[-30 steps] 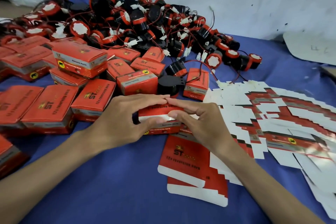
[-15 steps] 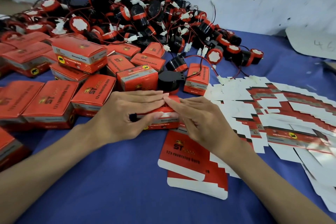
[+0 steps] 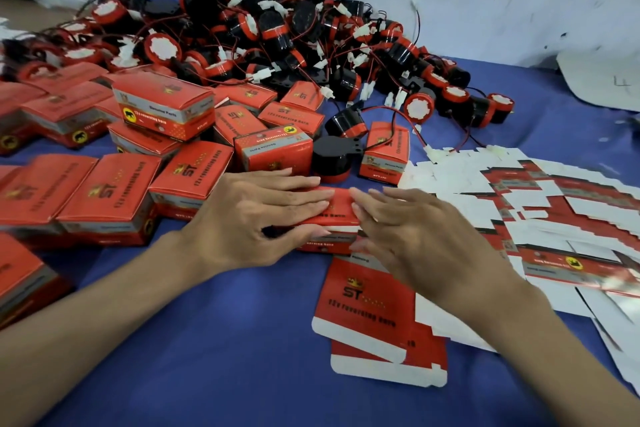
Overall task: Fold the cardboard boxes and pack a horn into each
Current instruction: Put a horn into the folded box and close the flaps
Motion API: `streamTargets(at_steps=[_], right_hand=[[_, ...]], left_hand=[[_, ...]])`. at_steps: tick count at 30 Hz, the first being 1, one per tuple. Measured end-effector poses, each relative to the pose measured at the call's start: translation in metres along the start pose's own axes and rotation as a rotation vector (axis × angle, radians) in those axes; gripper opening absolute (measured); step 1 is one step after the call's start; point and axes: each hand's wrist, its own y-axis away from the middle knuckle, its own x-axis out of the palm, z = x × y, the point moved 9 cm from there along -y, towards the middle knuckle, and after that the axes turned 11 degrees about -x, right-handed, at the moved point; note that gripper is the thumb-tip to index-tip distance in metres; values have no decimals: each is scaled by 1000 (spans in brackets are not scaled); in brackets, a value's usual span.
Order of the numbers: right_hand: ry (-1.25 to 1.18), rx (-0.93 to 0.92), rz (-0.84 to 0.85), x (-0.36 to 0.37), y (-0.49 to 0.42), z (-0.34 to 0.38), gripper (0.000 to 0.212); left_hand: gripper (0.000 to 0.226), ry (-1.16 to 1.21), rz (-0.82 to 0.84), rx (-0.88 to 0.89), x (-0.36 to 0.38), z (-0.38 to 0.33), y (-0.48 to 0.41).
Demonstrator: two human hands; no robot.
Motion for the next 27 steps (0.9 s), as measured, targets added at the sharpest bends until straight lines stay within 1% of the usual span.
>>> streamTargets(at_steps=[2, 4, 6, 9, 11, 12, 14, 15, 16, 17, 18, 20, 21, 22, 23, 24, 25, 27], right_hand=[[-87, 6, -43, 6, 2, -1, 41], [-232, 50, -157, 4, 8, -9, 37], [-315, 53, -241, 1, 13, -15, 33], [-299, 2, -223, 8, 10, -11, 25], [-270, -30, -176, 15, 7, -5, 25], [-309, -24, -163, 17, 7, -5, 26], [-440, 68, -179, 12, 9, -18, 24], [-447, 149, -198, 8, 13, -30, 24], [-388, 243, -202, 2, 19, -44, 27], [-311, 346, -168, -1, 25, -58, 35], [-257, 454, -59, 4, 32, -71, 50], [-276, 608, 327, 34, 48, -82, 77], [-354, 643, 496, 51, 56, -80, 82], [-472, 661, 581, 63, 61, -74, 76], [-600, 686, 577, 70, 62, -70, 63], [-696, 714, 532, 73, 61, -69, 52], [-757, 727, 501, 74, 61, -68, 46], [-794, 732, 457, 74, 59, -67, 43]], left_hand=[[27, -33, -6, 27, 0, -2, 1], [32, -58, -9, 48, 1, -5, 3], [39, -88, 0, 69, 2, -7, 2], [43, -136, 50, 57, 6, -5, 0], [47, -177, 86, 40, 11, -4, -2], [47, -194, 91, 35, 12, -6, -2], [41, -234, 70, 38, 12, -10, -2], [37, -263, 55, 33, 10, -11, -3], [34, -303, 38, 15, 8, -10, -4], [32, -356, 21, -29, 5, -6, -5], [35, -419, 7, -99, 2, 0, -6], [46, -535, 27, -233, 2, 11, -5], [49, -579, 51, -255, 6, 11, -4], [49, -604, 69, -243, 10, 7, -3], [49, -599, 84, -211, 15, 0, -4], [47, -565, 90, -176, 17, -7, -4], [44, -511, 95, -151, 18, -13, -4], [38, -365, 116, -142, 18, -20, -4]])
